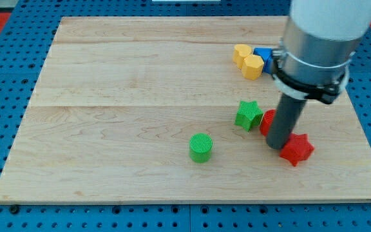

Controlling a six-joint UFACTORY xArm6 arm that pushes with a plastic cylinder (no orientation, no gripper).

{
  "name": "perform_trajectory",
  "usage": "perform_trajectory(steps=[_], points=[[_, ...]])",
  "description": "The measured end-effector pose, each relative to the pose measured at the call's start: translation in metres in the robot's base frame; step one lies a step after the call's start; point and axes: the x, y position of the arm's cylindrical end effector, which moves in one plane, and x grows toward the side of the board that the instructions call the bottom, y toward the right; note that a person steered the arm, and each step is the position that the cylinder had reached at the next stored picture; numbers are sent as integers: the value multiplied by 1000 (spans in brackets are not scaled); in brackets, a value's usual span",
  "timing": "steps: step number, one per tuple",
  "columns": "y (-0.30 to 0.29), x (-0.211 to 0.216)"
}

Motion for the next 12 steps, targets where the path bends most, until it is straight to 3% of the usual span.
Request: perform_trajectory(steps=[1,3,4,5,7,9,10,11,12], points=[[-11,2],[-123,-46],[-100,-98],[-39,-89],[-29,-48],[10,-58],[13,-68],[-30,-84],[-65,-74]])
